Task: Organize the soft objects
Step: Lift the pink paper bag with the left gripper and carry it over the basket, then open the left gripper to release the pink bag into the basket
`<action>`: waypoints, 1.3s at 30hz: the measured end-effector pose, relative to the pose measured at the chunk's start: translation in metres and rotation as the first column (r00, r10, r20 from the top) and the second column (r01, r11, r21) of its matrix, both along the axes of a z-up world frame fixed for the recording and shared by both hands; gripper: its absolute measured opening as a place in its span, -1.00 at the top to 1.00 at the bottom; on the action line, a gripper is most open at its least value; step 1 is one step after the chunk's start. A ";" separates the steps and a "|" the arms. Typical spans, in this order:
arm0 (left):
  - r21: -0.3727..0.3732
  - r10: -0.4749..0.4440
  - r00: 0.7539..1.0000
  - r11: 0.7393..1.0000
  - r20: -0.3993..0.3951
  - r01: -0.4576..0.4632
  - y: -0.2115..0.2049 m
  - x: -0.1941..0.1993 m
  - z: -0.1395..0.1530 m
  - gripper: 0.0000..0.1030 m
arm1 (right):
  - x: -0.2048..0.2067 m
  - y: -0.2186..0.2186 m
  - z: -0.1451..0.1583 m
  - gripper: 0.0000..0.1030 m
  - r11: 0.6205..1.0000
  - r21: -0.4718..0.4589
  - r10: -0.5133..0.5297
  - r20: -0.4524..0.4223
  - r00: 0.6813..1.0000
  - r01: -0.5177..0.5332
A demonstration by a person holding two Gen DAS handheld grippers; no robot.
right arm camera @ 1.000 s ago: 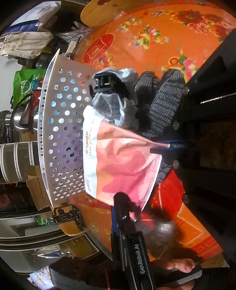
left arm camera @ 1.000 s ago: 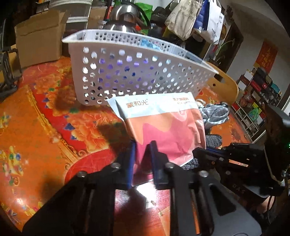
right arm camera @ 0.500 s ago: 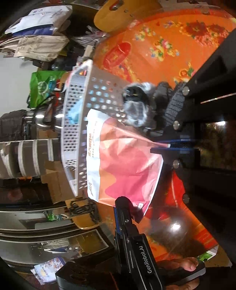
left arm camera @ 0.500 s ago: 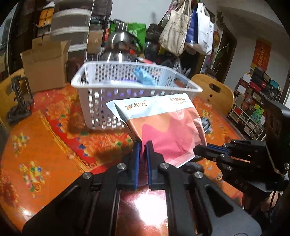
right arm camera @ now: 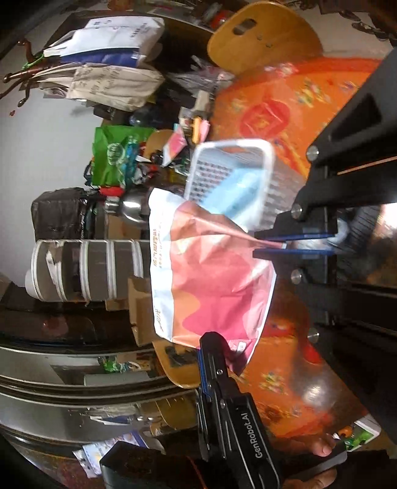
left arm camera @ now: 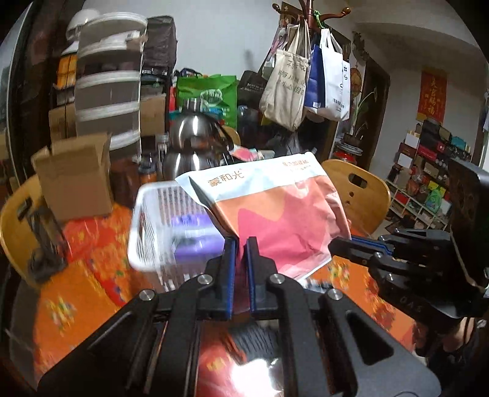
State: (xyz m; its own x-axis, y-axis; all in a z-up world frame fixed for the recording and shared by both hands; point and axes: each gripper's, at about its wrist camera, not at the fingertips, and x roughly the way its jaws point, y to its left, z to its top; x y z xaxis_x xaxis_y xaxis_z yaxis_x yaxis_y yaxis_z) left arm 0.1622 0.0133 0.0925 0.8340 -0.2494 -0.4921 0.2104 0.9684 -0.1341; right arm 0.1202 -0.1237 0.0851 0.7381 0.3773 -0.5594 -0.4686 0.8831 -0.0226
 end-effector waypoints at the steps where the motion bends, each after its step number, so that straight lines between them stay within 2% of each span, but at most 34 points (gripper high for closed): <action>1: 0.011 0.002 1.000 1.000 0.002 -0.002 -0.001 0.010 0.010 0.88 | 0.006 0.000 0.004 0.95 1.000 -0.002 -0.002 0.001 1.000 0.002; 6: 0.014 0.000 1.000 1.000 -0.018 0.000 0.001 0.059 0.038 0.88 | 0.051 0.002 0.022 0.95 1.000 -0.003 -0.011 -0.014 1.000 0.011; 10: 0.038 0.014 0.999 0.999 -0.043 -0.013 0.000 0.099 0.041 0.88 | 0.079 0.005 0.022 0.95 1.000 -0.015 -0.023 -0.032 0.999 0.023; 16: 0.038 0.030 0.992 0.999 -0.120 -0.026 0.004 0.153 0.014 0.88 | 0.117 0.010 -0.002 0.95 0.999 -0.028 -0.035 -0.108 0.994 0.033; 26: 0.038 0.061 0.985 0.998 -0.164 -0.055 0.013 0.174 -0.030 0.87 | 0.138 0.016 -0.035 0.95 1.000 -0.023 -0.019 -0.156 0.988 0.016; 27: 0.042 0.065 0.984 0.997 -0.167 -0.059 0.014 0.176 -0.034 0.83 | 0.138 0.018 -0.037 0.93 1.000 -0.025 -0.017 -0.154 0.988 0.013; 28: 0.047 0.072 0.983 0.997 -0.171 -0.065 0.016 0.178 -0.038 0.69 | 0.139 0.018 -0.038 0.89 1.000 -0.025 -0.012 -0.153 0.988 0.008; 29: 0.063 0.093 0.979 0.995 -0.179 -0.083 0.018 0.181 -0.043 0.60 | 0.140 0.019 -0.042 0.84 1.000 -0.029 -0.009 -0.161 0.987 0.004; 30: 0.076 0.110 0.977 0.992 -0.185 -0.098 0.020 0.183 -0.048 0.38 | 0.142 0.019 -0.045 0.65 0.999 -0.034 -0.023 -0.172 0.985 0.017; 31: 0.091 0.135 0.973 0.989 -0.189 -0.120 0.024 0.185 -0.054 0.18 | 0.141 0.018 -0.048 0.30 0.999 -0.036 -0.036 -0.178 0.983 0.030; 32: 0.096 0.147 0.970 0.987 -0.191 -0.131 0.026 0.185 -0.057 0.09 | 0.141 0.016 -0.052 0.06 0.998 -0.047 -0.048 -0.180 0.982 0.040; 33: 0.096 0.156 0.969 0.986 -0.194 -0.140 0.029 0.185 -0.060 -0.07 | 0.141 0.014 -0.054 -0.39 0.997 -0.059 -0.063 -0.176 0.982 0.053; 34: 0.088 0.165 0.966 0.985 -0.198 -0.150 0.033 0.185 -0.064 -0.19 | 0.140 0.012 -0.057 -0.56 0.995 -0.070 -0.079 -0.163 0.983 0.068; 37: 0.038 0.150 0.967 0.989 -0.206 -0.146 0.042 0.181 -0.069 -0.34 | 0.140 0.002 -0.061 -0.57 0.995 -0.050 -0.089 -0.180 0.980 0.082; 39: 0.037 0.155 0.967 0.988 -0.203 -0.151 0.045 0.178 -0.070 -0.40 | 0.139 -0.005 -0.061 -0.57 0.995 -0.034 -0.102 -0.190 0.976 0.097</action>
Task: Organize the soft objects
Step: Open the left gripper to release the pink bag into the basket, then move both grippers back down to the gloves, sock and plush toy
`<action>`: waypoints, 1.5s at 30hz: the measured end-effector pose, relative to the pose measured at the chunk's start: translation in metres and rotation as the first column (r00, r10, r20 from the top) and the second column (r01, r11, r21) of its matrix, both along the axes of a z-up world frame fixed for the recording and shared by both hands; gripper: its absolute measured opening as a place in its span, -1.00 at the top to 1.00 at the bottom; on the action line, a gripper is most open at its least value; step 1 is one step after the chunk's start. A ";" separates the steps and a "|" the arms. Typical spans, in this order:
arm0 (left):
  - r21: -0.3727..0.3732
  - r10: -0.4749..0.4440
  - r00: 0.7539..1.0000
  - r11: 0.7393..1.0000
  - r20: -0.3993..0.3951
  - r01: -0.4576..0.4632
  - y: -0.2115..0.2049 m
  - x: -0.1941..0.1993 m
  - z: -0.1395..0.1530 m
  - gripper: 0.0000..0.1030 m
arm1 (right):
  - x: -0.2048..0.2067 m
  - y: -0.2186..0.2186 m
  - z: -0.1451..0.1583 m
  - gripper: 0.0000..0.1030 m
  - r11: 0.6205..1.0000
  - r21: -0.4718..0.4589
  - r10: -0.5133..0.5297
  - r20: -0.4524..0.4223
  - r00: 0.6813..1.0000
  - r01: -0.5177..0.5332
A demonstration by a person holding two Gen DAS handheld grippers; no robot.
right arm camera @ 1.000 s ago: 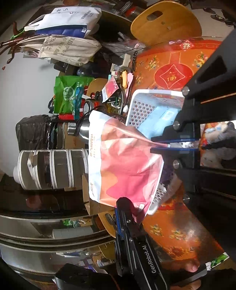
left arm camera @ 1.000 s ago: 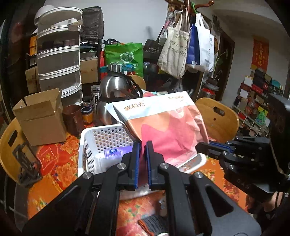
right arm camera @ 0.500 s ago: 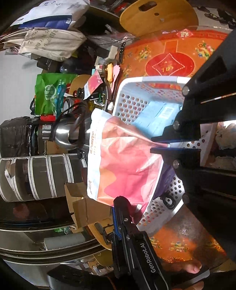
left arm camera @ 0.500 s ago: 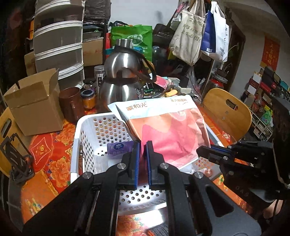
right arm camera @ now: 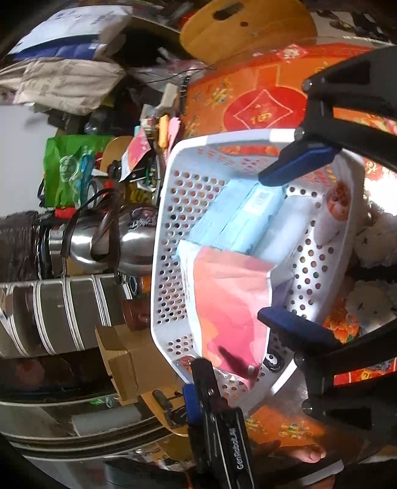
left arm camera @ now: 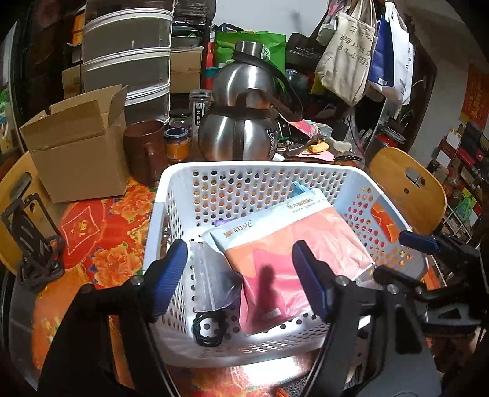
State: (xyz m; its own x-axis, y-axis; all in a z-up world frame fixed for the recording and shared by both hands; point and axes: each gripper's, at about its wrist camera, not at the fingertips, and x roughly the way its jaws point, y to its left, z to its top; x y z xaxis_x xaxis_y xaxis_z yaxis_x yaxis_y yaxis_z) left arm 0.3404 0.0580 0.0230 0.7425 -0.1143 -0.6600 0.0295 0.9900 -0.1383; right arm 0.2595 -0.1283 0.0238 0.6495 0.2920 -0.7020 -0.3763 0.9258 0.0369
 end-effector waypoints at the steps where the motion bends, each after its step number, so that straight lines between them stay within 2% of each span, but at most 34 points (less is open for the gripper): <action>1: 0.002 -0.003 1.000 1.000 0.002 0.003 0.000 -0.002 -0.001 -0.42 | -0.001 -0.003 0.000 -0.58 1.000 0.003 -0.007 0.003 1.000 0.007; 12: 0.024 0.006 1.000 1.000 0.015 -0.006 -0.010 -0.032 0.000 -0.44 | -0.025 -0.016 0.002 -0.58 1.000 0.021 -0.004 0.028 1.000 0.003; 17: 0.034 0.015 0.999 0.999 0.047 -0.017 -0.012 -0.066 0.006 -0.44 | -0.049 -0.028 0.008 -0.58 0.999 0.045 -0.002 0.055 0.998 0.000; 23: -0.003 0.023 0.997 1.000 0.079 -0.023 -0.008 -0.120 0.008 -0.47 | -0.096 -0.052 0.015 -0.59 0.996 0.088 -0.007 0.097 0.995 -0.002; 25: -0.023 0.017 0.997 1.000 0.075 -0.015 -0.010 -0.138 0.002 -0.52 | -0.113 -0.060 0.009 -0.62 0.995 0.097 -0.003 0.093 0.996 -0.006; 28: -0.011 -0.003 0.998 1.000 0.062 0.003 -0.021 -0.153 -0.013 -0.53 | -0.131 -0.069 -0.007 -0.62 0.996 0.091 0.000 0.066 0.998 -0.006; 33: 0.000 -0.058 0.998 0.998 0.011 0.058 -0.050 -0.159 -0.044 -0.53 | -0.144 -0.077 -0.038 -0.62 0.996 0.086 0.018 0.023 1.000 -0.019; 35: 0.000 -0.083 0.996 0.997 -0.009 0.083 -0.061 -0.157 -0.056 -0.53 | -0.143 -0.077 -0.047 -0.52 0.995 0.091 0.030 0.005 1.000 -0.031; 37: 0.001 -0.097 0.995 0.995 -0.035 0.097 -0.069 -0.154 -0.067 -0.53 | -0.140 -0.075 -0.054 -0.31 0.994 0.099 0.044 -0.010 0.999 -0.043; 44: 0.000 -0.127 0.988 0.992 -0.083 0.127 -0.083 -0.140 -0.091 -0.53 | -0.123 -0.056 -0.066 -0.14 0.992 0.085 0.096 -0.027 0.995 -0.093; 45: -0.001 -0.128 0.988 0.992 -0.086 0.128 -0.084 -0.139 -0.093 -0.53 | -0.119 -0.054 -0.068 0.01 0.990 0.094 0.111 -0.039 0.993 -0.107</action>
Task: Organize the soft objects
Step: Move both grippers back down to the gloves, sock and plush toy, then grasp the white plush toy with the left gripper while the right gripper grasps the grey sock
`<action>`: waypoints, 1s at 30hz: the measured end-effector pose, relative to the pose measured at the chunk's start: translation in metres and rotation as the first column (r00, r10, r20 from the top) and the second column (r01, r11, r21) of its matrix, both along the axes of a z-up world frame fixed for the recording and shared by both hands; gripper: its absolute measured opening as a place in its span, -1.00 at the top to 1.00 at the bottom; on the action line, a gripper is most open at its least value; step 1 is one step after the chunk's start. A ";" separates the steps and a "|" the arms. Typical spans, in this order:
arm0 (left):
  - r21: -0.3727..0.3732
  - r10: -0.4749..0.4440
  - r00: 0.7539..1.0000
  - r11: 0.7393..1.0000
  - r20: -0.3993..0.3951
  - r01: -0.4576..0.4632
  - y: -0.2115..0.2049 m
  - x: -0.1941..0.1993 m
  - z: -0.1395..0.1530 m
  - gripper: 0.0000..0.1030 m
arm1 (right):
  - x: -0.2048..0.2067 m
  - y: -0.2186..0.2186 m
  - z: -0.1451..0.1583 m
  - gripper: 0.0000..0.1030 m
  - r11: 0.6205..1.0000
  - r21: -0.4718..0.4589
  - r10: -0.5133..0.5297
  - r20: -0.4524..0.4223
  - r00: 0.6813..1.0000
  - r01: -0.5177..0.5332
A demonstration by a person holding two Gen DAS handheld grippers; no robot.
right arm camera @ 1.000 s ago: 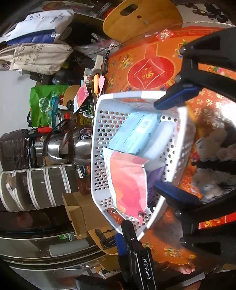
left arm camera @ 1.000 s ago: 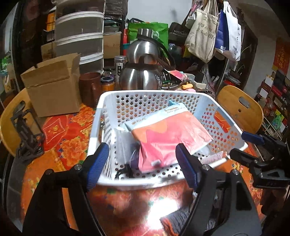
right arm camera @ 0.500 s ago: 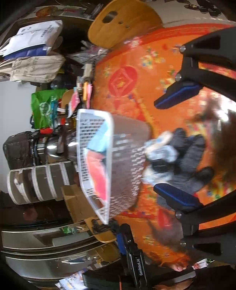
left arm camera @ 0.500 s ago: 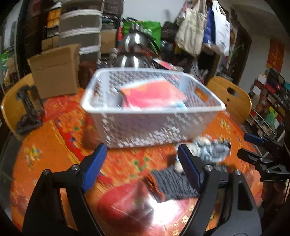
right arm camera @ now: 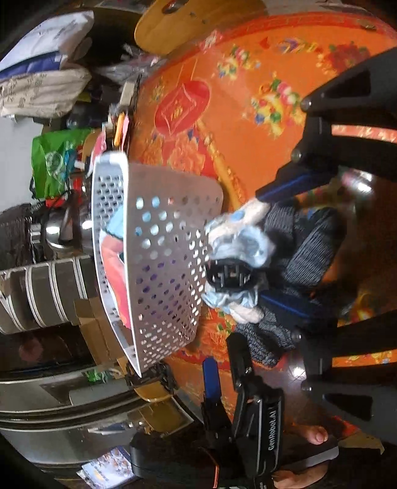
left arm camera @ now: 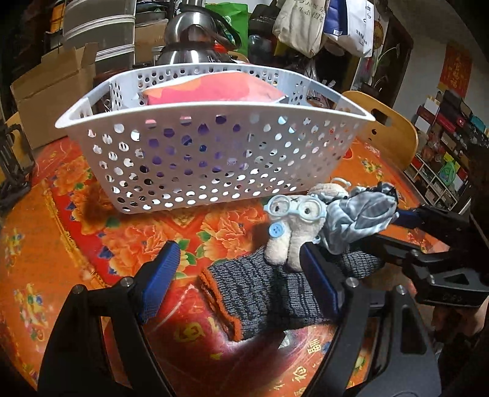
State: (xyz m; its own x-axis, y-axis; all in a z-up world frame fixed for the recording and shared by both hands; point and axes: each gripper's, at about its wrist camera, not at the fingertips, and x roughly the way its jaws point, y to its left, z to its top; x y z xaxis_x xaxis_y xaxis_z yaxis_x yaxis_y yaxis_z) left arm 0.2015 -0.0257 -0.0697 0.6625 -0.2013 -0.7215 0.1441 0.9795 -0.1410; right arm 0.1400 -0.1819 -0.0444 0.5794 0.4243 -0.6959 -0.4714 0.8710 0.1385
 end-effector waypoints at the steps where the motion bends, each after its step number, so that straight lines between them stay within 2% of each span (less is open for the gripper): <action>1: 0.001 0.000 1.000 1.000 -0.003 0.000 -0.001 0.001 -0.002 -0.53 | 0.003 0.002 -0.002 0.24 1.000 0.006 0.009 -0.013 1.000 -0.009; 3: -0.002 -0.005 1.000 1.000 -0.011 0.005 0.000 0.005 -0.005 -0.53 | 0.005 0.007 -0.005 0.50 0.999 0.019 0.031 -0.026 0.999 -0.030; 5: -0.002 -0.008 1.000 1.000 -0.012 0.008 0.001 0.007 -0.007 -0.53 | 0.001 0.013 -0.003 0.58 1.000 -0.007 0.029 0.002 1.000 -0.029; 7: -0.007 -0.006 1.000 1.000 -0.013 0.006 0.003 0.007 -0.009 -0.53 | -0.004 0.018 0.003 0.85 0.999 -0.009 0.031 0.028 0.999 -0.031; 13: -0.026 0.002 1.000 1.000 -0.008 -0.002 0.012 0.005 -0.008 -0.53 | -0.014 0.039 0.011 0.93 0.998 -0.049 0.047 0.059 0.997 -0.044; 19: -0.053 -0.026 1.000 0.998 0.011 0.027 0.015 0.001 -0.006 -0.52 | -0.028 0.043 0.007 0.98 0.998 -0.043 0.050 0.063 0.997 -0.048; 26: -0.022 -0.046 0.999 0.999 0.013 0.046 -0.004 0.001 -0.006 -0.53 | -0.027 0.013 0.007 0.98 0.999 -0.032 -0.037 0.068 0.997 0.039; 30: -0.012 -0.049 0.999 0.999 -0.006 0.049 -0.014 0.008 -0.008 -0.53 | -0.007 -0.001 0.000 0.80 0.996 -0.062 -0.057 0.008 0.998 0.057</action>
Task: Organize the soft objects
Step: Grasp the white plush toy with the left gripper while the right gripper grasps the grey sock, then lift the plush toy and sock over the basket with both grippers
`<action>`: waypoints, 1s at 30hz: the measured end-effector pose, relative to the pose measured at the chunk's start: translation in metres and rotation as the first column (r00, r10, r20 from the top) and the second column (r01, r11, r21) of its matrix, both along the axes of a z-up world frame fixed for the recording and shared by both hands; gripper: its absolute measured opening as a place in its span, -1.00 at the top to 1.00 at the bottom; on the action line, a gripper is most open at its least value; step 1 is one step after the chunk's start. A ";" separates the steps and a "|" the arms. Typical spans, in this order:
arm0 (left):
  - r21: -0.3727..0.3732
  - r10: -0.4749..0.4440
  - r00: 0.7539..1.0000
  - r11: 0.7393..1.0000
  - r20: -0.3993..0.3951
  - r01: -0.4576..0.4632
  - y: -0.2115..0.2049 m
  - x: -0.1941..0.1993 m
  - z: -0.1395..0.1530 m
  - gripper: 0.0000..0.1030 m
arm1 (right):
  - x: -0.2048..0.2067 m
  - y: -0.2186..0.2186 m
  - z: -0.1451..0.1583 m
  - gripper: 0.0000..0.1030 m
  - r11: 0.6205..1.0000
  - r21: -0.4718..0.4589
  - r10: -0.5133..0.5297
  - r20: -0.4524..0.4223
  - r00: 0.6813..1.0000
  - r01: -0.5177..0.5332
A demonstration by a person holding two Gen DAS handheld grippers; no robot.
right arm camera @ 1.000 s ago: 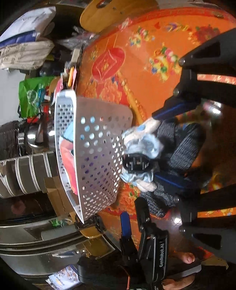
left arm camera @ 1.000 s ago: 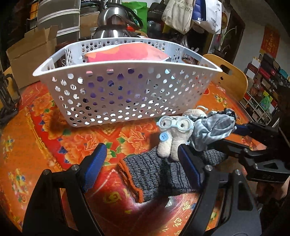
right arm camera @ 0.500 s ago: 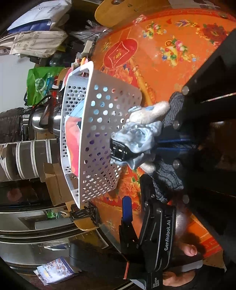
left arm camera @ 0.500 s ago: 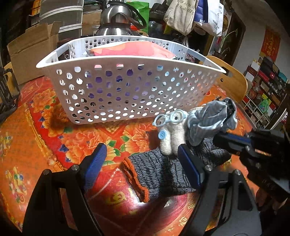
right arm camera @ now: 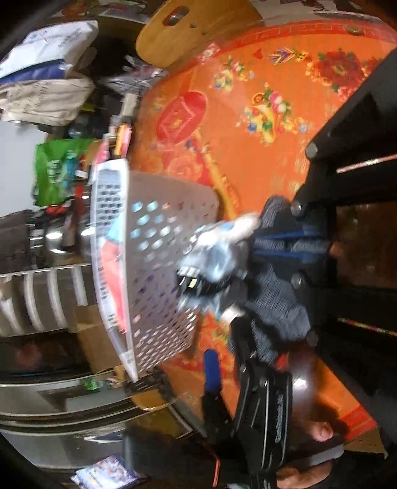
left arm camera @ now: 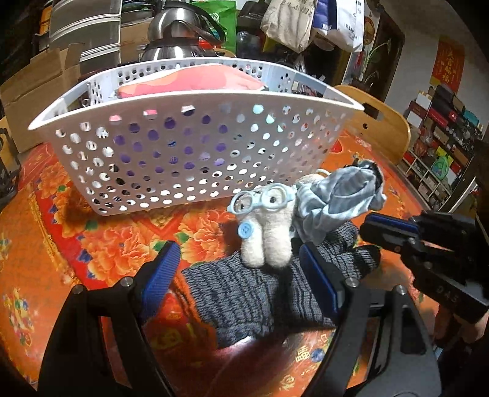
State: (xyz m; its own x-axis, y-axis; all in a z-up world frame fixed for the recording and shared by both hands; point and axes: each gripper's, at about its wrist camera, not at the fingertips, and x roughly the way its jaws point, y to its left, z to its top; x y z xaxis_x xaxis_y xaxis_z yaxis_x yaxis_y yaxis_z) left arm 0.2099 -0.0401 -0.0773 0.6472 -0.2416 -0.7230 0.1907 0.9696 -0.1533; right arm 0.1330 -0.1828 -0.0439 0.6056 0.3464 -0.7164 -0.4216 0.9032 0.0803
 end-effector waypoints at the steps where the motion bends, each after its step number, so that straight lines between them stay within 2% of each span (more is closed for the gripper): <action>1: 0.007 -0.001 1.000 1.000 -0.005 0.001 -0.003 0.002 -0.001 -0.53 | 0.005 -0.003 -0.003 0.78 1.000 -0.001 0.000 -0.011 1.000 0.000; 3: 0.015 -0.003 1.000 1.000 -0.017 0.003 -0.008 0.007 -0.004 -0.53 | 0.012 -0.004 -0.006 0.74 1.000 -0.004 0.013 -0.027 1.000 -0.013; 5: 0.028 -0.001 1.000 1.000 -0.030 0.002 -0.012 0.012 -0.008 -0.53 | 0.020 -0.002 -0.010 0.59 0.999 -0.011 0.031 -0.043 0.999 -0.032; 7: 0.036 0.002 0.999 0.999 -0.037 -0.001 -0.015 0.016 -0.010 -0.53 | 0.026 -0.001 -0.013 0.23 0.999 -0.014 0.042 -0.047 0.998 -0.043; 8: 0.037 0.004 0.999 0.999 -0.040 -0.002 -0.015 0.017 -0.011 -0.53 | 0.027 0.001 -0.015 0.16 0.999 -0.020 0.046 -0.049 0.998 -0.047; 13: 0.059 0.014 0.999 0.998 -0.045 -0.011 -0.018 0.027 -0.015 -0.51 | 0.038 0.008 -0.019 0.12 0.998 -0.026 0.064 -0.047 0.997 -0.065; 14: 0.059 0.015 0.999 0.998 -0.045 -0.013 -0.018 0.029 -0.015 -0.48 | 0.039 0.008 -0.020 0.12 0.997 -0.024 0.068 -0.052 0.996 -0.069; 15: 0.056 0.015 0.999 0.998 -0.044 -0.013 -0.017 0.031 -0.015 -0.32 | 0.041 0.008 -0.021 0.22 0.997 -0.013 0.072 -0.057 0.996 -0.072; 16: 0.051 0.016 0.999 0.999 -0.042 -0.014 -0.017 0.032 -0.015 -0.10 | 0.041 0.008 -0.021 0.40 0.997 -0.001 0.076 -0.060 0.995 -0.076; 17: 0.049 0.009 0.999 0.999 -0.044 -0.007 -0.017 0.034 -0.016 0.01 | 0.039 0.010 -0.020 0.46 0.997 -0.006 0.076 -0.062 0.995 -0.076; 19: 0.027 -0.021 0.999 0.999 -0.048 0.022 -0.019 0.036 -0.016 0.42 | 0.036 0.011 -0.019 0.74 0.997 -0.022 0.067 -0.050 0.997 -0.068; 24: 0.056 -0.037 0.999 0.998 -0.001 0.037 -0.029 0.029 -0.011 0.48 | 0.023 0.016 -0.011 0.78 0.997 -0.057 0.056 -0.004 0.998 -0.056; 27: 0.052 -0.036 0.999 0.998 0.010 0.035 -0.028 0.027 -0.009 0.51 | 0.018 0.020 -0.004 0.79 0.996 -0.065 0.059 0.017 0.998 -0.058; 30: 0.025 -0.033 0.998 0.999 0.058 0.031 -0.020 0.016 0.003 0.51 | 0.010 0.022 0.005 0.80 0.996 -0.054 0.068 0.043 0.997 -0.066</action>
